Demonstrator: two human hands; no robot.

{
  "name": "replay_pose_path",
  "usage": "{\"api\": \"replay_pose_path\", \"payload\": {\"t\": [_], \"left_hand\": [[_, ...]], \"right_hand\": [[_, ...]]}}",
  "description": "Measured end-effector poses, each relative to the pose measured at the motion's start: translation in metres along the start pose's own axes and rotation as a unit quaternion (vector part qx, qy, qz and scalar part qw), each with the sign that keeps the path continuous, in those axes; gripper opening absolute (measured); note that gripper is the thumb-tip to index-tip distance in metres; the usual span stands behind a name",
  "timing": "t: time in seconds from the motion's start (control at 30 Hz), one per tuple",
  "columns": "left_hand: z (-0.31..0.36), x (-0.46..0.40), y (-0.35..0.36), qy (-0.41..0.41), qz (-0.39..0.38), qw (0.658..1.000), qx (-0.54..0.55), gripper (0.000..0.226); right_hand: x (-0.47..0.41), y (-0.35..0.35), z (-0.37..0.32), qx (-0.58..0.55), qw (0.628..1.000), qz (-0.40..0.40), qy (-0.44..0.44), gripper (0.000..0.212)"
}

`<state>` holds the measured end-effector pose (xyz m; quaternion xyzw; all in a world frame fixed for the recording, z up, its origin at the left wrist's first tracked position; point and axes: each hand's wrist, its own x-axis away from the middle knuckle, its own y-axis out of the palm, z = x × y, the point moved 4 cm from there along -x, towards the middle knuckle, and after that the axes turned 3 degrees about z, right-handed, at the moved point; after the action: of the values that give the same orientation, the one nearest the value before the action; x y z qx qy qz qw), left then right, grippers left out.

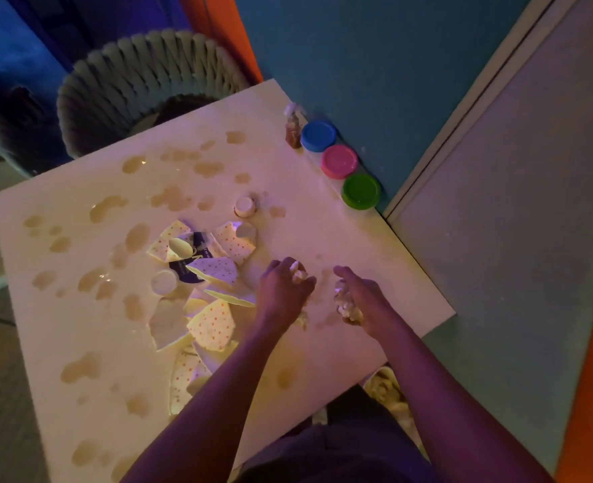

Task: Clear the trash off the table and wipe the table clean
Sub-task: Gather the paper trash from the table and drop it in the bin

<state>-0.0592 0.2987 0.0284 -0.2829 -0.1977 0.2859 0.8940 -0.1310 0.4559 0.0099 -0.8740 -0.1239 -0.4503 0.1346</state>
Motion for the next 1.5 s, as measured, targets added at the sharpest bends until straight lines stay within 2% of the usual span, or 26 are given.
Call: {"api": "replay_pose_path", "payload": {"t": [0.17, 0.47, 0.83, 0.97, 1.13, 1.27, 1.5], "left_hand": [[0.012, 0.021, 0.019, 0.047, -0.039, 0.998, -0.029, 0.013], [0.037, 0.068, 0.066, 0.129, -0.123, 0.983, -0.039, 0.014], [0.058, 0.178, 0.141, 0.235, -0.247, 0.935, -0.103, 0.020], [0.055, 0.221, 0.162, 0.270, -0.277, 0.912, -0.133, 0.032], [0.042, 0.280, 0.186, 0.263, -0.325, 0.892, -0.169, 0.036], [0.029, 0.314, 0.202, 0.255, -0.347, 0.880, -0.202, 0.028], [0.004, 0.340, 0.231, 0.241, -0.381, 0.860, -0.241, 0.028]], "right_hand": [[0.013, -0.024, 0.033, -0.089, 0.995, 0.033, -0.006, 0.028], [0.027, -0.090, 0.095, -0.177, 0.978, 0.106, -0.005, 0.027], [0.087, -0.176, 0.214, -0.291, 0.940, 0.180, 0.005, 0.026], [0.111, -0.196, 0.268, -0.320, 0.929, 0.180, 0.047, 0.031], [0.137, -0.216, 0.333, -0.359, 0.913, 0.182, 0.062, 0.033], [0.148, -0.226, 0.378, -0.373, 0.901, 0.205, 0.084, 0.034], [0.145, -0.229, 0.430, -0.377, 0.891, 0.216, 0.134, 0.034]]}}
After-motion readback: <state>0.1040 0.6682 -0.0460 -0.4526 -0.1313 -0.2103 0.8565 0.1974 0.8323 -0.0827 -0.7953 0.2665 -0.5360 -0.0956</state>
